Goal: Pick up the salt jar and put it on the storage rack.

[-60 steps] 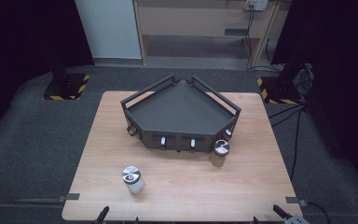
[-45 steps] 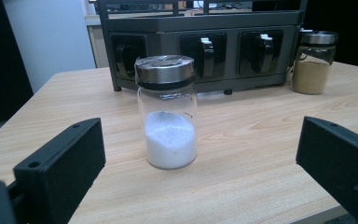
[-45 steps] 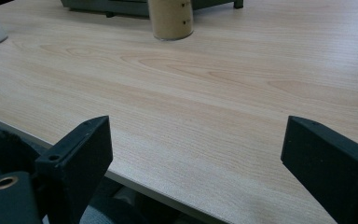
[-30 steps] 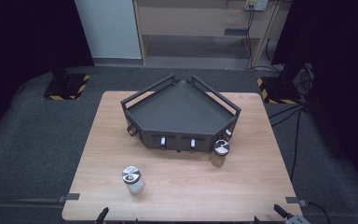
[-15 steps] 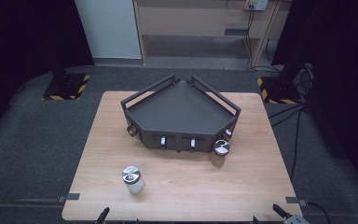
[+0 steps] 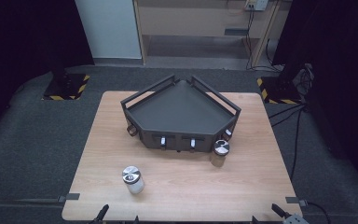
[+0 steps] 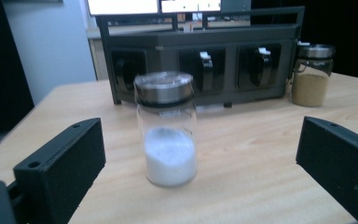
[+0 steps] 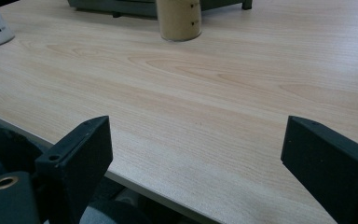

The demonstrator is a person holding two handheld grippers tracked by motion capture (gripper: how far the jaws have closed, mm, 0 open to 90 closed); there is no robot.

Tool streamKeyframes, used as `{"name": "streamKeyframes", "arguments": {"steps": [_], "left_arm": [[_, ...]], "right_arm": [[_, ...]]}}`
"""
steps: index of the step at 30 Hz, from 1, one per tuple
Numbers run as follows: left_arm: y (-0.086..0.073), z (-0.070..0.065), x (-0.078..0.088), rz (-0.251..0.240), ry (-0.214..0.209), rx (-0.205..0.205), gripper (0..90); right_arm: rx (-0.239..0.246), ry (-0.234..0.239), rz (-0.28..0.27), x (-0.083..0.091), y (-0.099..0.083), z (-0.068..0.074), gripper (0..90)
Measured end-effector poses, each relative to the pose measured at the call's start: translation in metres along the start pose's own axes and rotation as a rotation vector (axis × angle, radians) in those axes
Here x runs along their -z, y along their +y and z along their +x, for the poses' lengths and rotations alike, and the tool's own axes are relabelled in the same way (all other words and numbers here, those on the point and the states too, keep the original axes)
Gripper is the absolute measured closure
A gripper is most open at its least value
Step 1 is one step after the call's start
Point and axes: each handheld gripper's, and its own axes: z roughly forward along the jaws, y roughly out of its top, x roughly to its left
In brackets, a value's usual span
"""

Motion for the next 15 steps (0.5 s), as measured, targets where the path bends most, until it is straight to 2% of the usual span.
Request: {"name": "streamKeyframes", "arguments": {"steps": [1, 3, 5, 7, 8, 10, 11, 12, 15], "left_arm": [[0.001, 0.000, 0.000, -0.006, 0.000, -0.003, 0.2], [0.003, -0.001, -0.002, -0.007, -0.019, 0.025, 0.2], [0.003, 0.000, -0.004, -0.002, -0.025, 0.032, 0.2], [0.005, 0.002, -0.009, 0.002, -0.016, 0.033, 0.2], [0.007, 0.003, -0.016, 0.014, 0.006, 0.029, 0.2], [0.008, 0.004, -0.022, 0.029, 0.021, 0.021, 0.2], [0.008, 0.004, -0.022, 0.029, 0.021, 0.021, 0.2], [0.008, 0.006, -0.031, 0.049, 0.025, 0.020, 0.2], [0.007, 0.006, -0.037, 0.054, 0.030, 0.009, 0.2]], "right_arm": [[0.000, -0.001, -0.006, 0.000, 0.000, 0.000, 9.2], [0.003, -0.001, -0.012, 0.000, 0.001, 0.000, 9.2], [0.000, -0.002, -0.014, 0.000, 0.001, 0.000, 9.2], [0.001, 0.003, -0.019, 0.000, 0.002, 0.000, 9.2], [0.002, 0.003, -0.019, 0.000, 0.003, 0.000, 9.2], [0.002, 0.004, -0.024, 0.000, 0.003, 0.000, 9.2], [0.002, 0.004, -0.024, 0.000, 0.003, 0.000, 9.2], [0.003, 0.008, -0.026, -0.001, 0.004, 0.001, 9.2], [0.008, 0.013, -0.025, -0.002, 0.005, 0.001, 9.2]]}}
